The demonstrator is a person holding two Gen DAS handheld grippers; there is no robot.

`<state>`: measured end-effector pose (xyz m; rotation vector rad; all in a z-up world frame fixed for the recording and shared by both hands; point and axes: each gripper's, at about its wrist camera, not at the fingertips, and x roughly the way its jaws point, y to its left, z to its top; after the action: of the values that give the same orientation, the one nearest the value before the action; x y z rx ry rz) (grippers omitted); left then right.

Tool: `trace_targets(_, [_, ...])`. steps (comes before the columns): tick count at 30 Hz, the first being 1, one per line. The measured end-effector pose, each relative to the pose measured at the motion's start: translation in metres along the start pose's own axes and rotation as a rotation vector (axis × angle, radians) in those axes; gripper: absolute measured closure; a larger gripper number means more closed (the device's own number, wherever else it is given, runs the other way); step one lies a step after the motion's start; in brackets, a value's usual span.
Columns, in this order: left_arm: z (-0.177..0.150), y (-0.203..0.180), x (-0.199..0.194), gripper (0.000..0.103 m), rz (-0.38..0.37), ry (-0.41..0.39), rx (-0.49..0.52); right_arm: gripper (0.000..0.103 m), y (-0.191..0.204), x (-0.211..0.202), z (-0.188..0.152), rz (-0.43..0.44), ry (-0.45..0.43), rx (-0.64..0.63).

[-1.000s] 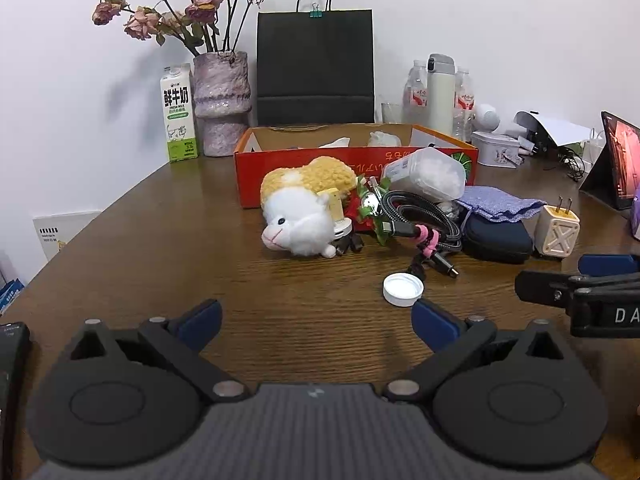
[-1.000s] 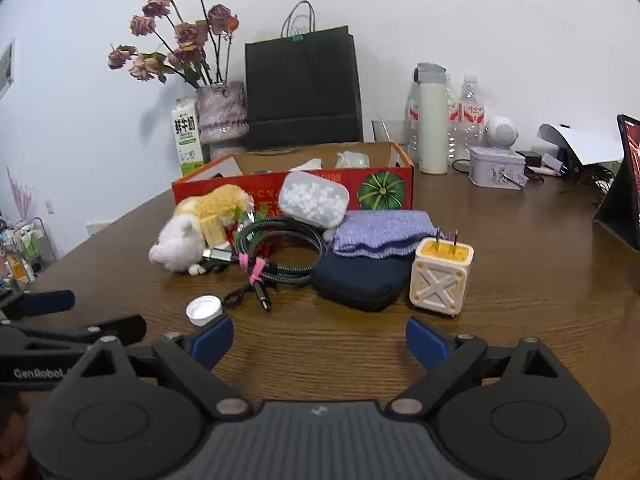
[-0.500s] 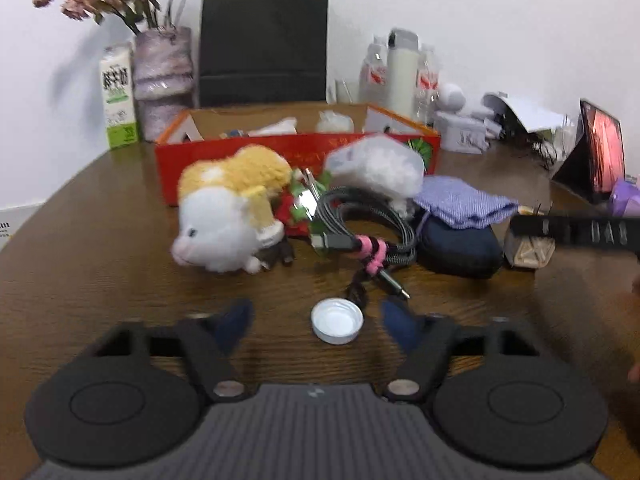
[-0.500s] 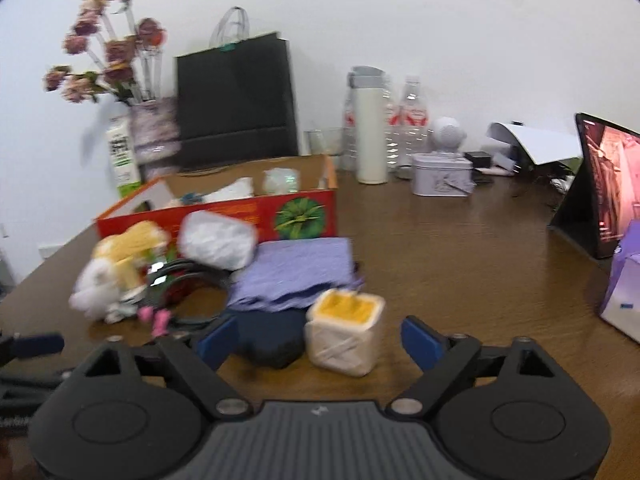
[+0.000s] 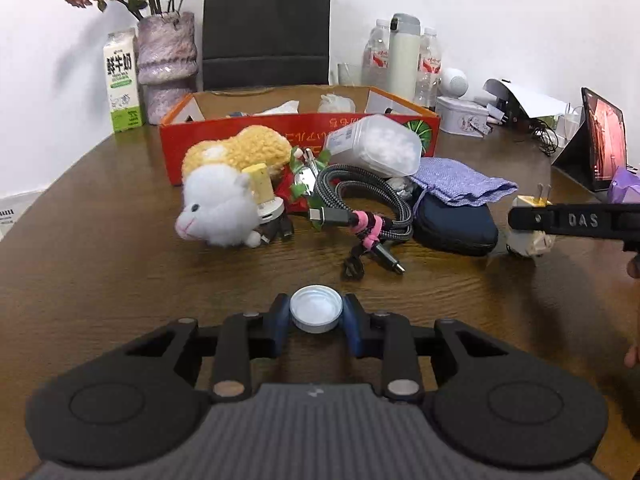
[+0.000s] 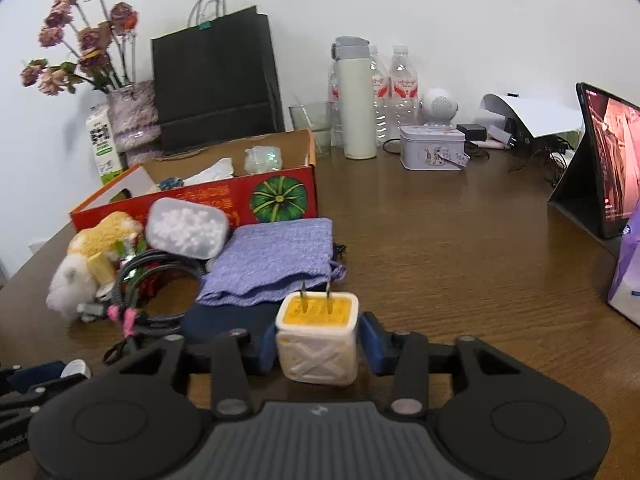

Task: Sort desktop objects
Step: 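Grasp the yellow plug adapter with the right gripper while the left grasps a white cap, then place the plug adapter and white cap into the box with both grippers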

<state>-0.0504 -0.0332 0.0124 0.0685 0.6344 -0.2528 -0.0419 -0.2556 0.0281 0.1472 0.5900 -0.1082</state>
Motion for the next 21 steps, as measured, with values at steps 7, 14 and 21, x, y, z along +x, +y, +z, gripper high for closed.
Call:
trace_targets(7, [-0.001,0.004,-0.032,0.074,0.043,-0.048,-0.004,0.066,0.022,-0.042,-0.028,0.116,0.023,-0.052])
trace_targets(14, [0.005,0.015,-0.054,0.074,0.039,-0.106,-0.055,0.066,0.062,-0.077,-0.030,0.208,-0.030,-0.171])
trace_targets(21, [0.021,0.029,-0.053,0.074,0.057,-0.135,-0.081,0.066,0.060,-0.086,-0.006,0.232,-0.078,-0.150])
